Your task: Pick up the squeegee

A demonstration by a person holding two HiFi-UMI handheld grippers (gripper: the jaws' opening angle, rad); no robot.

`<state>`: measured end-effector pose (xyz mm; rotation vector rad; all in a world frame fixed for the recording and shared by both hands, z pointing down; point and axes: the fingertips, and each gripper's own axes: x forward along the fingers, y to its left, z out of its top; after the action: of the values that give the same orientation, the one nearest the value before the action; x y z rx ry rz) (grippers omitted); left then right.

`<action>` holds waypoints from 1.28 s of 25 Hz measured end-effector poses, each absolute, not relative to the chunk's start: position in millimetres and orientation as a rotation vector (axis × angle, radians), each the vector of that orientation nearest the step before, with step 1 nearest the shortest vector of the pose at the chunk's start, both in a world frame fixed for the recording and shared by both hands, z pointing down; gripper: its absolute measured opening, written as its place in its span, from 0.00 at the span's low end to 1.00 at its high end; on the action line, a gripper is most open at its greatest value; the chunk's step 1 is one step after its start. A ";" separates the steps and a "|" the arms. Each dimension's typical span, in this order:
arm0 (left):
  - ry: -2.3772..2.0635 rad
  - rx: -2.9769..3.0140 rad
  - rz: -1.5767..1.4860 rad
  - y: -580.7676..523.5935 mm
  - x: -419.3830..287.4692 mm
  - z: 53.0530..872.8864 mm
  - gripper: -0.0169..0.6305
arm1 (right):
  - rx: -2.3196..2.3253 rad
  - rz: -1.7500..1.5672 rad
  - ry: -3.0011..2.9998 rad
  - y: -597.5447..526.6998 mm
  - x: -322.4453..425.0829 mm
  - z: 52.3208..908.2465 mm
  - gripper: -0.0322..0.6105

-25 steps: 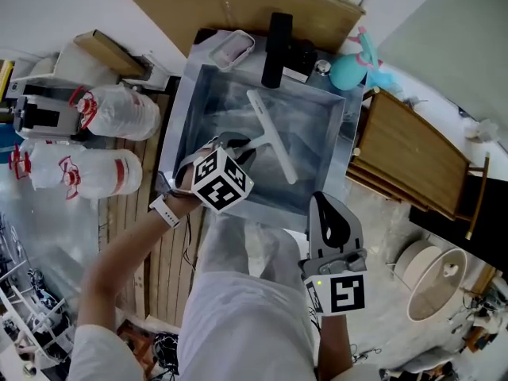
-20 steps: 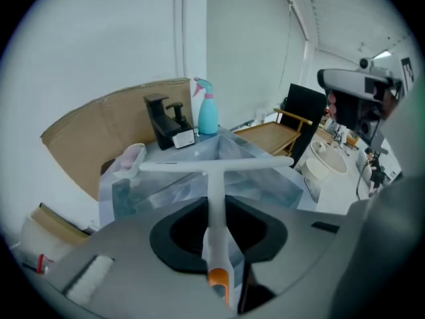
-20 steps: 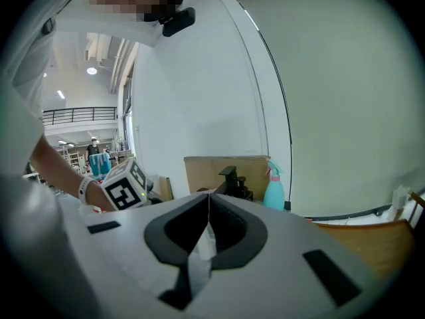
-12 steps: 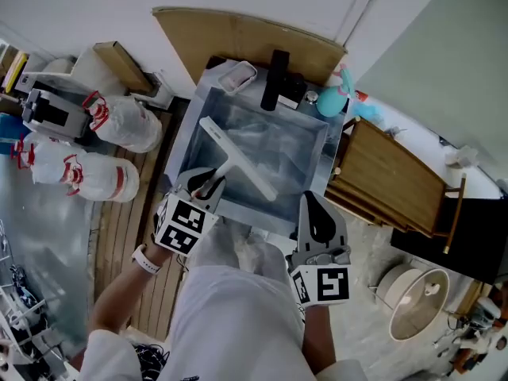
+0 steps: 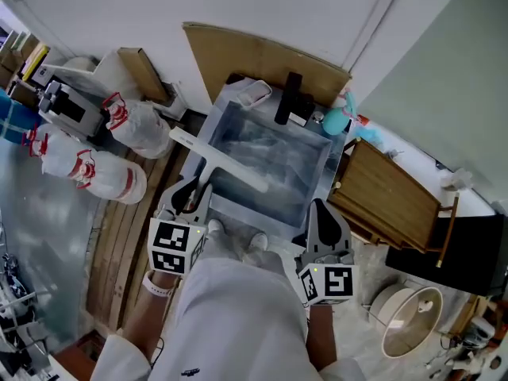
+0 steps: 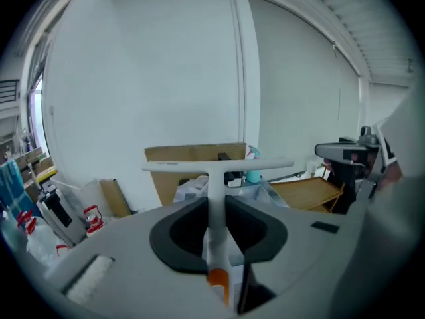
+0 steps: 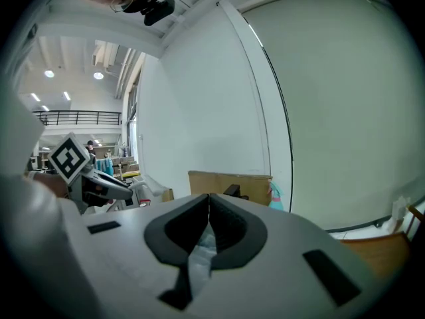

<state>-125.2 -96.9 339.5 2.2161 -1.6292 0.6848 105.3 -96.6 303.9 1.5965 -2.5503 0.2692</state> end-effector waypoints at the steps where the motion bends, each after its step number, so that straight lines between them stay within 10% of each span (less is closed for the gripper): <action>1: -1.649 2.201 0.660 -91.5 -126.8 335.7 0.15 | 1.588 0.262 -2.553 -93.4 102.7 303.1 0.06; 32: -1.791 2.141 0.600 -54.4 -118.1 336.9 0.15 | 1.483 0.177 -2.607 -78.5 81.2 295.5 0.06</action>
<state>-118.1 -54.4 336.9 2.1408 -1.7907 0.6001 81.2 -78.5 295.5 1.4828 -2.6068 0.1768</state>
